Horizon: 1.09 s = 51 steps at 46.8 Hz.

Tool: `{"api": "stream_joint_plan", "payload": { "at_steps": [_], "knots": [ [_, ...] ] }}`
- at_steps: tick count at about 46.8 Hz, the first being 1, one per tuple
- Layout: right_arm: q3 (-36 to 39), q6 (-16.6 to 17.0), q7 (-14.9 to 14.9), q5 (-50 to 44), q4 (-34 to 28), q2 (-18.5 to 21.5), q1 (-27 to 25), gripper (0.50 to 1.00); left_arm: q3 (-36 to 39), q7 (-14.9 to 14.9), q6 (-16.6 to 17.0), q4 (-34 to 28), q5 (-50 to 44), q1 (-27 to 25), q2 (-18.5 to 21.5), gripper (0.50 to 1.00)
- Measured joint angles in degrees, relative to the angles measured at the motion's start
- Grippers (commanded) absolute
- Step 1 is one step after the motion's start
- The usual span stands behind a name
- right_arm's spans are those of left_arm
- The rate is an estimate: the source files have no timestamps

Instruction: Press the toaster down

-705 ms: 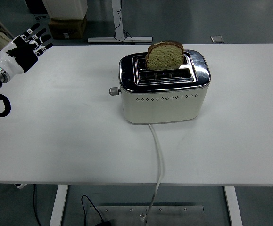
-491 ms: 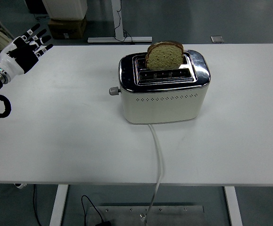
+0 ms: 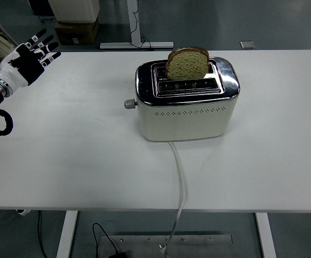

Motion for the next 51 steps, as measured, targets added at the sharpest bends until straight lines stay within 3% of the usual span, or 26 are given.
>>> {"api": "stream_joint_plan", "payload": {
  "at_steps": [39,51],
  "knots": [
    [0.0,0.0,0.0,-0.1,0.0,0.0,-0.1,0.998,0.1,0.4,0.5,-1.1,0.2,-0.6,0.8,1.0],
    [0.0,0.0,0.0,-0.1,0.0,0.0,-0.1,0.998,0.2,0.7,3.2,-8.0,0.3,-0.8,3.3,1.0]
  ]
}}
